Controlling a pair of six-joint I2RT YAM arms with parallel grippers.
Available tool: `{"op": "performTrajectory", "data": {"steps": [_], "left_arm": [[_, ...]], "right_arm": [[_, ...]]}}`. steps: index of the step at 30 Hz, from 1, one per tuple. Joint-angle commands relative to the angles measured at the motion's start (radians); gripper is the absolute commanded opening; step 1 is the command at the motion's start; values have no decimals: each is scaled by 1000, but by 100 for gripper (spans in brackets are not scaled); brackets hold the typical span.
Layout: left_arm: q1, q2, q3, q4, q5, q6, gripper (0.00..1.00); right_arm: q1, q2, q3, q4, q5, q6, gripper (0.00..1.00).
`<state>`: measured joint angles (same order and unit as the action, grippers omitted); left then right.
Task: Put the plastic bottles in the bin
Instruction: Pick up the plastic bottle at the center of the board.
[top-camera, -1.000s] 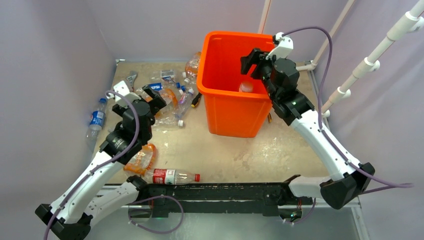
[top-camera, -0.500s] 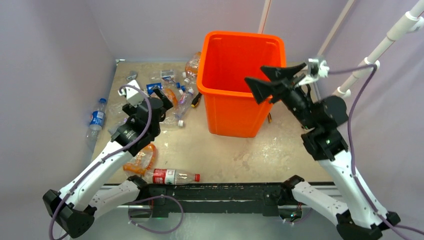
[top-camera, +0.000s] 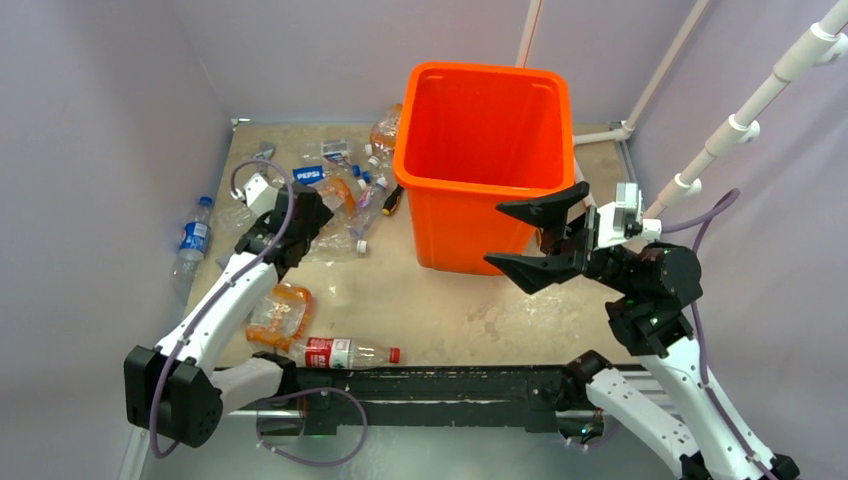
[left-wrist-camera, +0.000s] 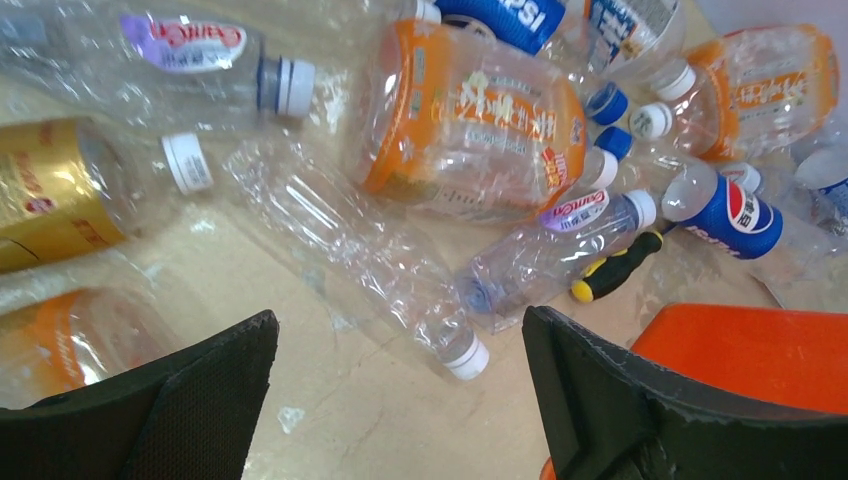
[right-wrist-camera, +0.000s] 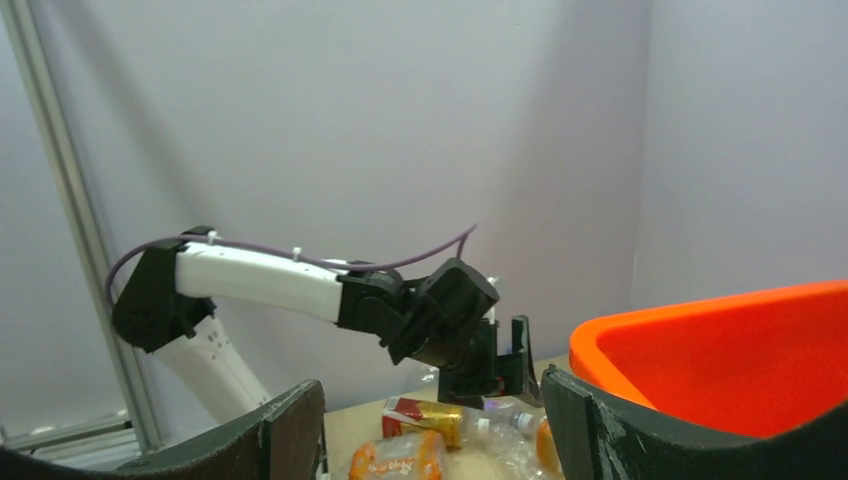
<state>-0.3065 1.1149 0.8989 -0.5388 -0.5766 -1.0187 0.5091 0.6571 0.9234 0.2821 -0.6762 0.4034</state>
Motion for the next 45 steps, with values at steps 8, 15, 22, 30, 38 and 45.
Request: {"op": "performTrajectory", "data": {"steps": [8, 15, 22, 30, 38, 45], "left_arm": [[7, 151, -46, -25, 28, -482, 89], [10, 271, -71, 61, 16, -530, 83], [27, 310, -75, 138, 18, -531, 81], [53, 388, -69, 157, 64, -540, 76], [56, 432, -90, 202, 95, -549, 61], [62, 415, -115, 227, 105, -539, 36]], "right_arm": [[-1, -56, -67, 40, -55, 38, 83], [-1, -59, -48, 27, -66, 41, 83], [-2, -79, -62, 8, -61, 31, 83], [-2, -91, -68, -14, -55, 21, 83], [-1, -97, -52, -54, -45, 1, 83], [-1, -97, -45, -72, -38, -13, 83]]}}
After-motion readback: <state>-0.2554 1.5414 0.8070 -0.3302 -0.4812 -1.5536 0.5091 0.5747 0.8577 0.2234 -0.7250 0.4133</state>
